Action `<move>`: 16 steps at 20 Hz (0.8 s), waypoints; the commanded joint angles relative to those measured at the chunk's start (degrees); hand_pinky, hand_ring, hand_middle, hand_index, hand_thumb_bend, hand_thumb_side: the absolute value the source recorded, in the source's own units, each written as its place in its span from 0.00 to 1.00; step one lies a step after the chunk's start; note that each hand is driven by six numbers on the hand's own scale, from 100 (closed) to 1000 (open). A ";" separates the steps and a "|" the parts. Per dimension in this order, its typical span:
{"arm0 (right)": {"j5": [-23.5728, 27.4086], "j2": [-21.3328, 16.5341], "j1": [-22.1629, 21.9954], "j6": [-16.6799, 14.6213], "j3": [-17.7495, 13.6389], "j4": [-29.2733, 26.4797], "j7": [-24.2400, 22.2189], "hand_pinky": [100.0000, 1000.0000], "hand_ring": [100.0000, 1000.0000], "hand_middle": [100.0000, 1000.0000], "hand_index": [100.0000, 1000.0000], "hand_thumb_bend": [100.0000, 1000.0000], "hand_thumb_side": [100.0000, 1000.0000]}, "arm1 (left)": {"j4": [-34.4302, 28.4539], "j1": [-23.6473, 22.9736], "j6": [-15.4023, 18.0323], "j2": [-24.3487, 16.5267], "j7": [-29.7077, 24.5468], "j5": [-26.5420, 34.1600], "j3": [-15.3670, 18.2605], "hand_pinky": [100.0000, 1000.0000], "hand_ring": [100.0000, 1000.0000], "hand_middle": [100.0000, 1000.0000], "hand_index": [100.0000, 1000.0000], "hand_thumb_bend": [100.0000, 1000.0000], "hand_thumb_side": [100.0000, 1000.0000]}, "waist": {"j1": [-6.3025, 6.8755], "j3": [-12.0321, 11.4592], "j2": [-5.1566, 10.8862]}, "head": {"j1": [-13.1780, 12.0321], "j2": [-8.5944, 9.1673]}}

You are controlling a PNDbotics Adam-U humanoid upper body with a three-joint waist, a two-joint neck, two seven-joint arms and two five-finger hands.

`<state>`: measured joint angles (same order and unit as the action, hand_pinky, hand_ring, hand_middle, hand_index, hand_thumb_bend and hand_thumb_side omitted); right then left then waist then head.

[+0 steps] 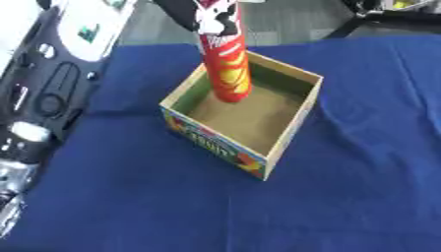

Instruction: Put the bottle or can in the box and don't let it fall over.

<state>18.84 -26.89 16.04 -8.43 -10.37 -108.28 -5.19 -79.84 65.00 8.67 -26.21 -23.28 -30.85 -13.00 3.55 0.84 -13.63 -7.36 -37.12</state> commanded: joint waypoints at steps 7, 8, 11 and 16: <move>-0.21 -0.45 0.16 -0.45 -0.86 -1.08 0.38 1.00 0.65 0.71 0.95 0.00 0.69 | 0.90 -0.69 3.12 -0.78 0.74 -2.35 -0.29 0.87 0.90 0.83 0.80 0.48 0.66 | -0.58 0.18 0.41 | -0.01 0.40; -0.25 -0.44 0.09 -0.41 -0.90 -1.06 0.43 1.00 0.65 0.71 0.95 0.00 0.69 | 0.95 -0.76 3.42 -0.91 0.79 -2.61 -0.13 0.88 0.90 0.84 0.80 0.45 0.71 | -0.56 0.08 0.42 | 0.05 0.32; -0.29 -0.46 0.03 -0.37 -0.91 -1.07 0.48 1.00 0.65 0.71 0.95 0.00 0.69 | 1.15 -0.91 3.68 -1.23 0.78 -2.81 0.17 0.88 0.91 0.87 0.82 0.38 0.79 | -0.53 -0.16 0.49 | 0.19 0.11; -0.19 -0.49 0.05 -0.36 -0.85 -1.07 0.52 1.00 0.65 0.71 0.95 0.00 0.69 | 1.16 -1.11 3.35 -1.51 1.11 -2.58 0.52 0.86 0.91 0.90 0.84 0.33 0.78 | -0.59 -0.31 0.71 | 0.12 0.05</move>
<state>18.76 -26.43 15.58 -8.73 -10.72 -108.28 -4.84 -78.07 62.98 12.02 -26.17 -22.46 -33.55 -13.46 3.31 0.63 -14.06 -7.26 -37.15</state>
